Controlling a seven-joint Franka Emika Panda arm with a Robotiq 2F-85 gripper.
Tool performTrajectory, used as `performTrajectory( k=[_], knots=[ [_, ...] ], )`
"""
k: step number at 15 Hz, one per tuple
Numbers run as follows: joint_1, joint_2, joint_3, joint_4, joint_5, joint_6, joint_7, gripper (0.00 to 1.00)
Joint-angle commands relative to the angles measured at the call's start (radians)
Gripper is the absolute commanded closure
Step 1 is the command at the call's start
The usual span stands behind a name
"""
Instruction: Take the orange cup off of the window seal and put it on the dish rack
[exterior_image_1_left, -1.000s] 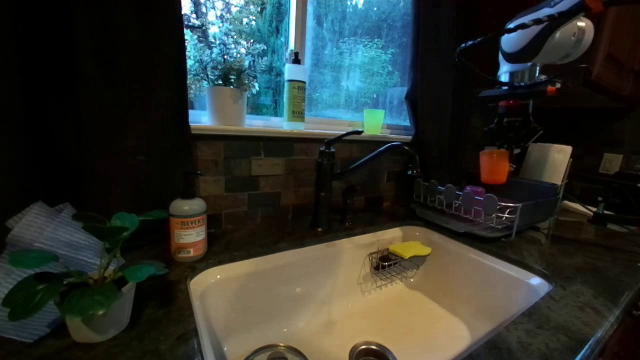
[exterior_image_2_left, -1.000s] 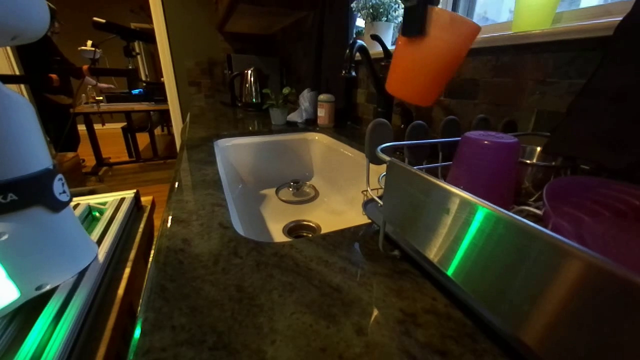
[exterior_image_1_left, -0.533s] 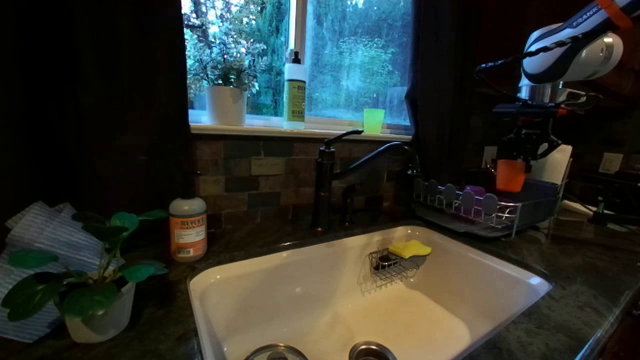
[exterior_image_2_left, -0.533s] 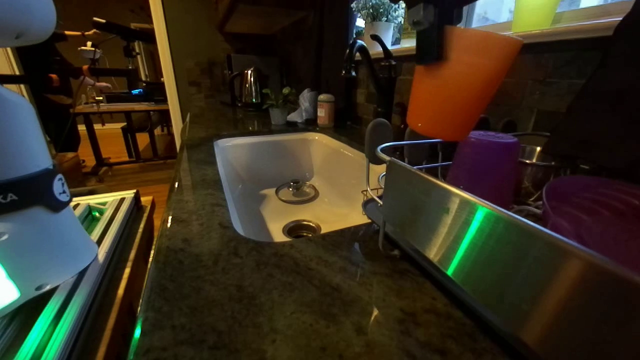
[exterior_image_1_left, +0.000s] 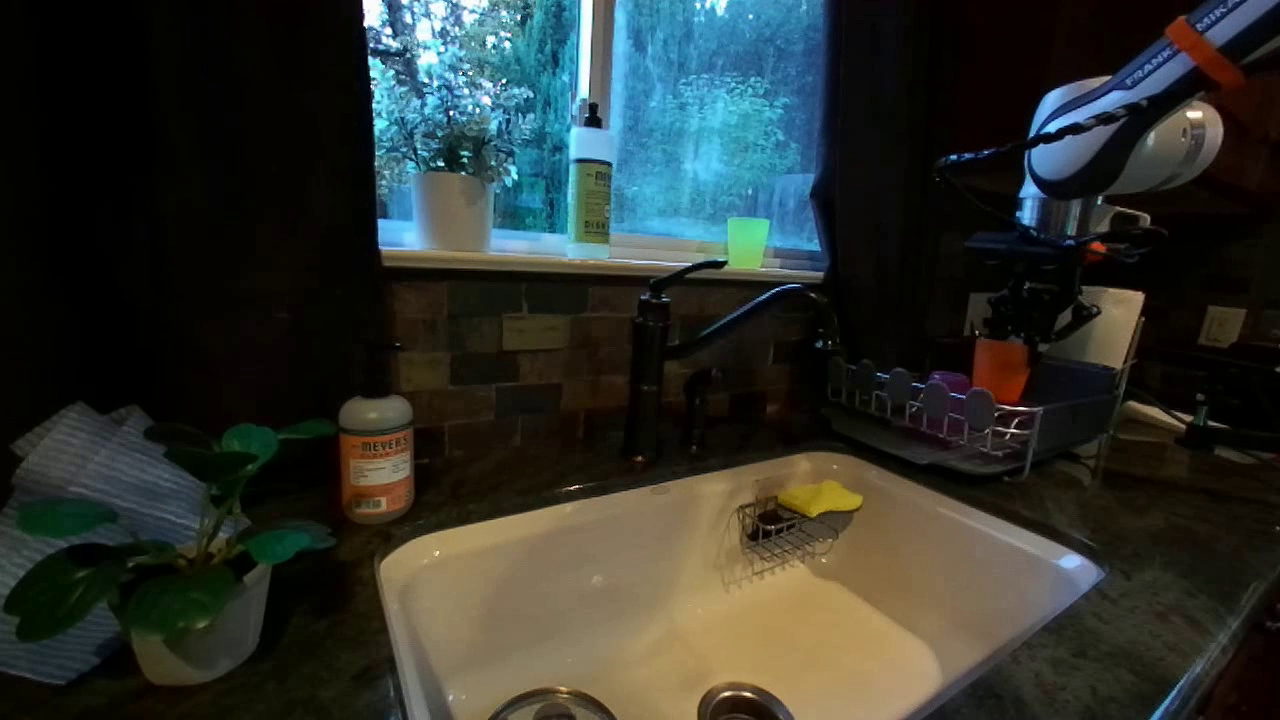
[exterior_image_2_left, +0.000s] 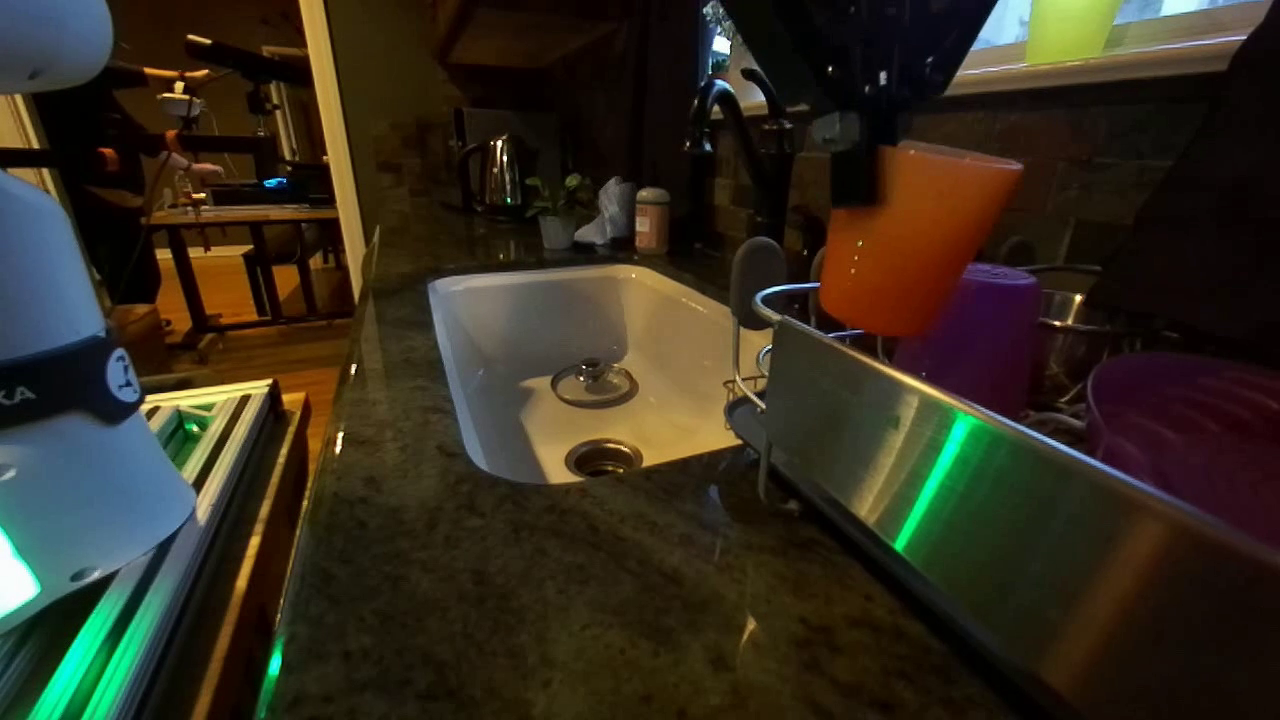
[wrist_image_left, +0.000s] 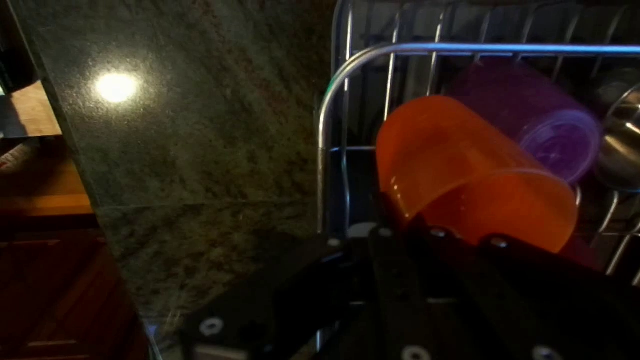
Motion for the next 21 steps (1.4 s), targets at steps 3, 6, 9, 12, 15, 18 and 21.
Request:
performTrajectory(
  k=[3,6,9,12,15,18,21],
  knots=[
    [0.016,0.06,0.003,-0.009,-0.004,0.026,0.068,0.99],
    [0.019,0.091,0.001,-0.005,-0.03,0.022,0.105,0.99],
    [0.015,0.109,-0.003,0.002,-0.096,0.002,0.174,0.99],
    [0.028,0.115,-0.011,0.005,-0.088,-0.001,0.183,0.68],
    [0.046,0.049,-0.007,-0.003,-0.044,-0.019,0.146,0.46],
    [0.075,-0.123,0.011,-0.039,-0.005,-0.054,0.056,0.24],
    [0.061,-0.083,0.03,0.011,-0.014,-0.045,0.012,0.03]
  ],
)
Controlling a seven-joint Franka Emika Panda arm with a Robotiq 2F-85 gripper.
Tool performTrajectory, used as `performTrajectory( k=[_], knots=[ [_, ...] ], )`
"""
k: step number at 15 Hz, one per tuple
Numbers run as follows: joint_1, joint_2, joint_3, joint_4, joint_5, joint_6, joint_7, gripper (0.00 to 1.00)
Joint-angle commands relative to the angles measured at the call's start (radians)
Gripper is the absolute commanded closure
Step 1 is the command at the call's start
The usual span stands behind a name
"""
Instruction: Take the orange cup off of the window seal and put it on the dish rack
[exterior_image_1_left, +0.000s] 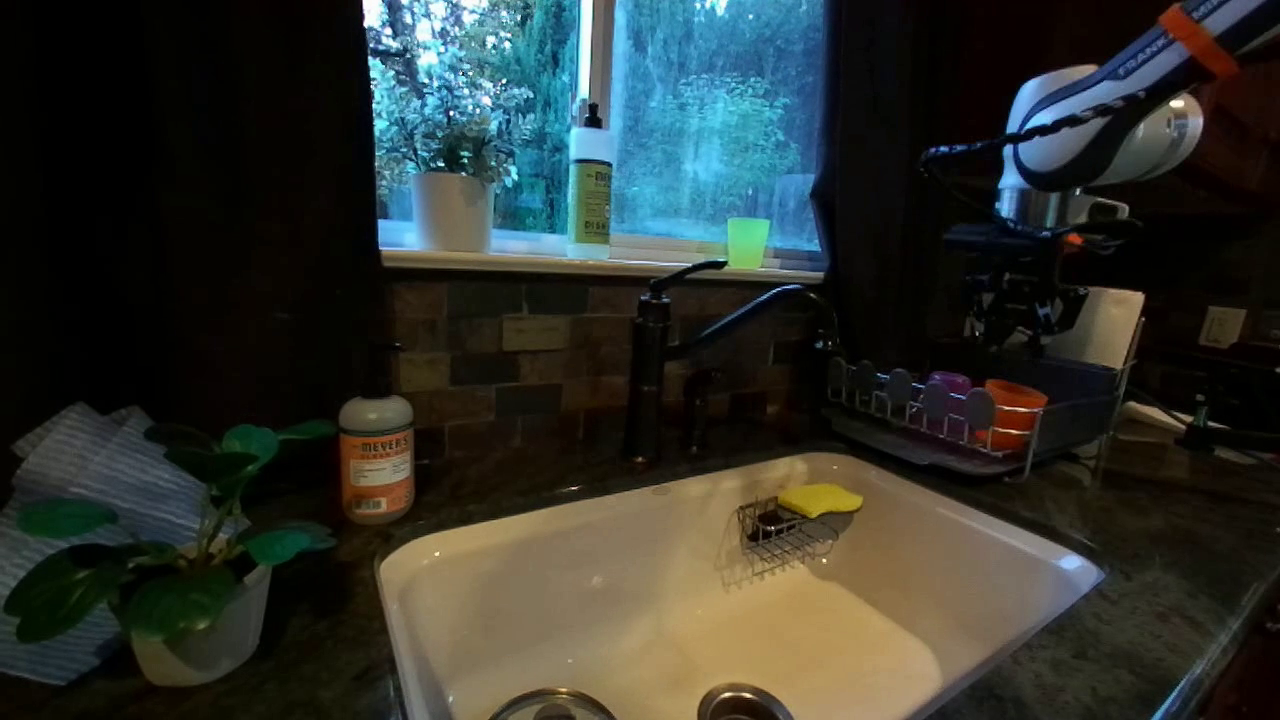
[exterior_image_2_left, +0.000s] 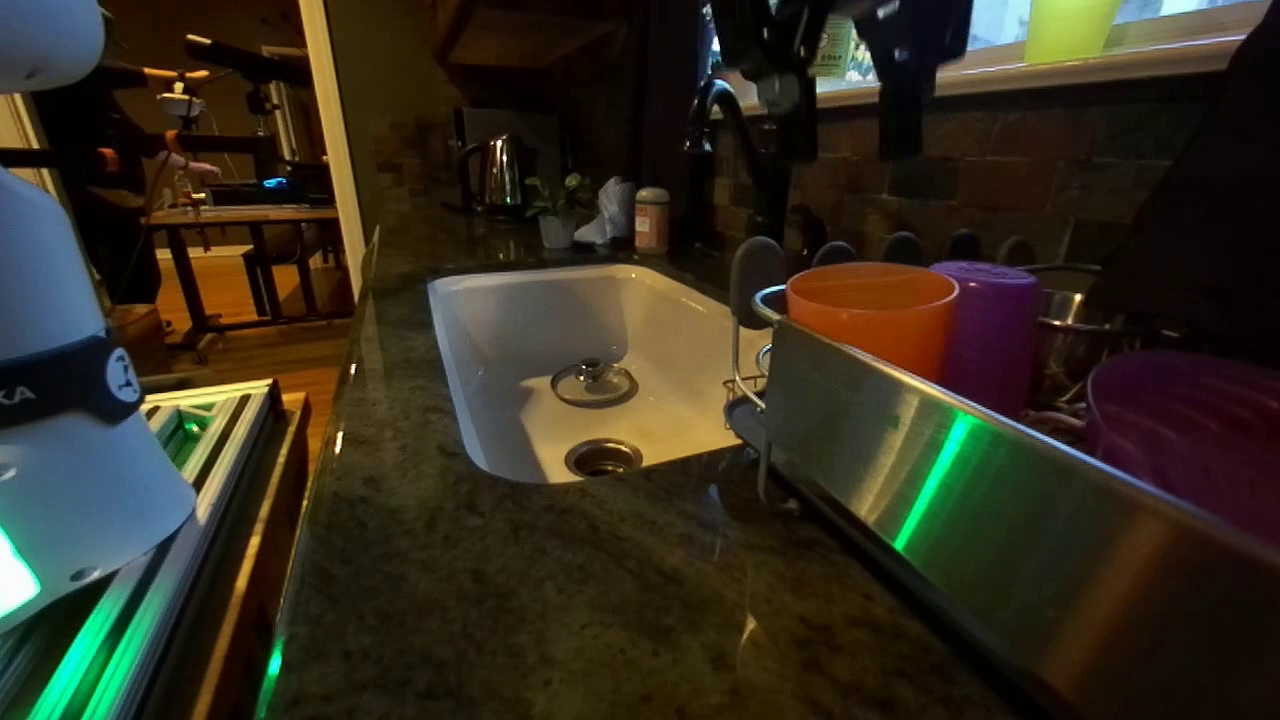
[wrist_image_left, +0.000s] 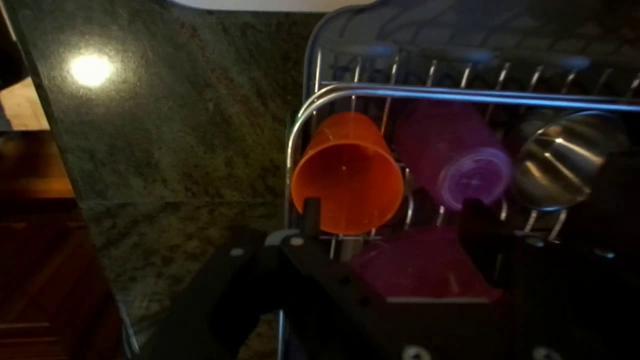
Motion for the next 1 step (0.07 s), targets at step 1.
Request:
performTrajectory(
  k=[1],
  knots=[
    [-0.016,-0.036,0.022,0.001,0.009,-0.015,-0.016,0.21]
  ],
)
